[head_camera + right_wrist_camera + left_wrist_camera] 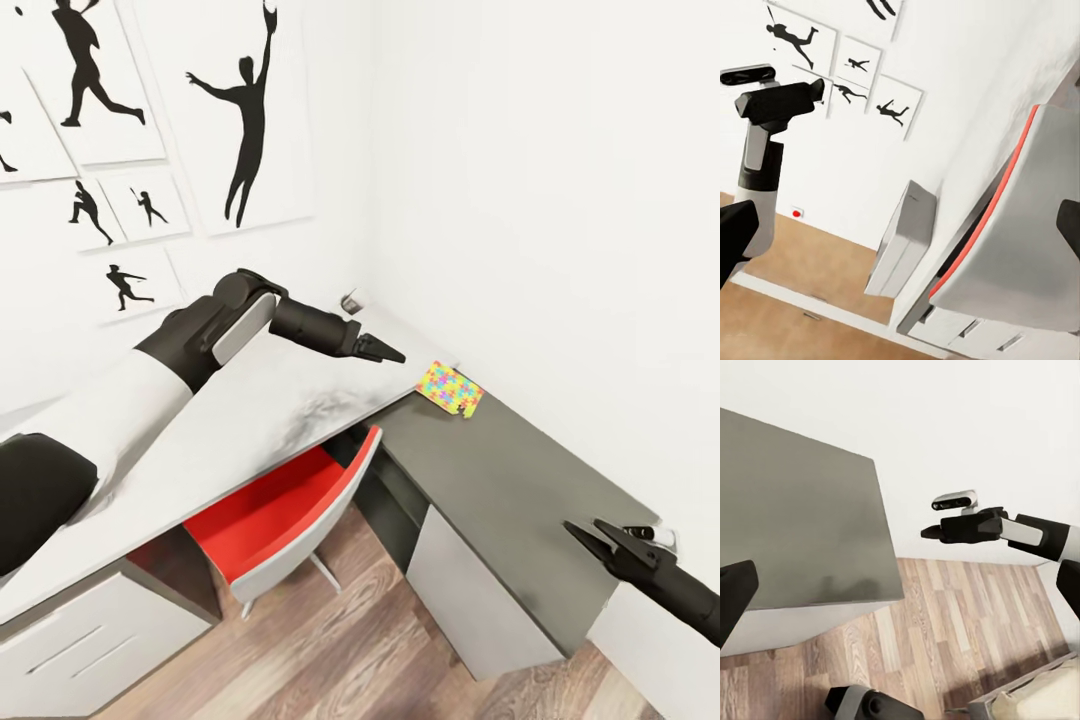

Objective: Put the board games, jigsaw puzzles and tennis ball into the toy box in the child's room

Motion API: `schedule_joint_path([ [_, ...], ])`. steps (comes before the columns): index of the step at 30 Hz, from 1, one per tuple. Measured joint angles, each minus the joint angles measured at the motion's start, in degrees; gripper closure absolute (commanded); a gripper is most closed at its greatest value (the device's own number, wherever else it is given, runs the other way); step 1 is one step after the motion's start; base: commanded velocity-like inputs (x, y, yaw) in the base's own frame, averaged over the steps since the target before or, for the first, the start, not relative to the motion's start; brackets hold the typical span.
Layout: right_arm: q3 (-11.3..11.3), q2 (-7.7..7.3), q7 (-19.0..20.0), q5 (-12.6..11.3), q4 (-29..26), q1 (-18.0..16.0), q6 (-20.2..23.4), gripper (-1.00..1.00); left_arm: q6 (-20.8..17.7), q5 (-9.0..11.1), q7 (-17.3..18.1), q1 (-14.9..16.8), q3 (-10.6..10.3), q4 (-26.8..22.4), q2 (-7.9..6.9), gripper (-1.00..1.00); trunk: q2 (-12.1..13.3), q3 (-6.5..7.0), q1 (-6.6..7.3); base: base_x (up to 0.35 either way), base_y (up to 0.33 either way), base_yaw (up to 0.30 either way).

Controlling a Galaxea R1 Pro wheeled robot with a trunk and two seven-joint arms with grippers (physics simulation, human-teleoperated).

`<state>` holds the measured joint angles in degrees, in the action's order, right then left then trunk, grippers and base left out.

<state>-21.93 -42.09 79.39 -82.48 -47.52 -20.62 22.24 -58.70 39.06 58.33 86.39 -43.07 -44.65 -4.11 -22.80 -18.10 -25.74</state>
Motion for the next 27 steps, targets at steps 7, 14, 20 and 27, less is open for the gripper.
schedule_joint_path([
  [7, 0.0, 0.12, 0.14, 0.04, 0.25, 0.0, -0.07, -1.0, 0.01, 0.0, -0.01, -0.14, 0.08, -0.02, -0.2, -1.0, 0.0, 0.5, 0.0, 0.0, 0.0, -0.185],
  [14, 0.0, 0.15, 0.13, 0.1, 0.29, 0.0, -0.08, -1.0, 0.01, -0.06, -0.01, -0.23, 0.31, -0.01, -0.22, -1.0, 0.0, 1.0, 0.0, 0.0, 0.0, -0.187],
  [20, 0.0, 0.16, -0.01, 0.11, 0.29, 0.0, -0.08, -1.0, 0.01, -0.08, -0.01, -0.25, 0.36, 0.0, -0.27, -1.0, 0.0, 1.43, 0.0, 0.0, 0.0, -0.185],
  [27, 0.0, 0.17, -0.07, 0.09, 0.61, 0.0, -0.4, -1.0, 0.02, -0.09, -0.01, -0.3, 0.43, 0.0, -0.4, -1.0, 0.0, 1.85, 0.0, 0.0, 0.0, -0.139],
])
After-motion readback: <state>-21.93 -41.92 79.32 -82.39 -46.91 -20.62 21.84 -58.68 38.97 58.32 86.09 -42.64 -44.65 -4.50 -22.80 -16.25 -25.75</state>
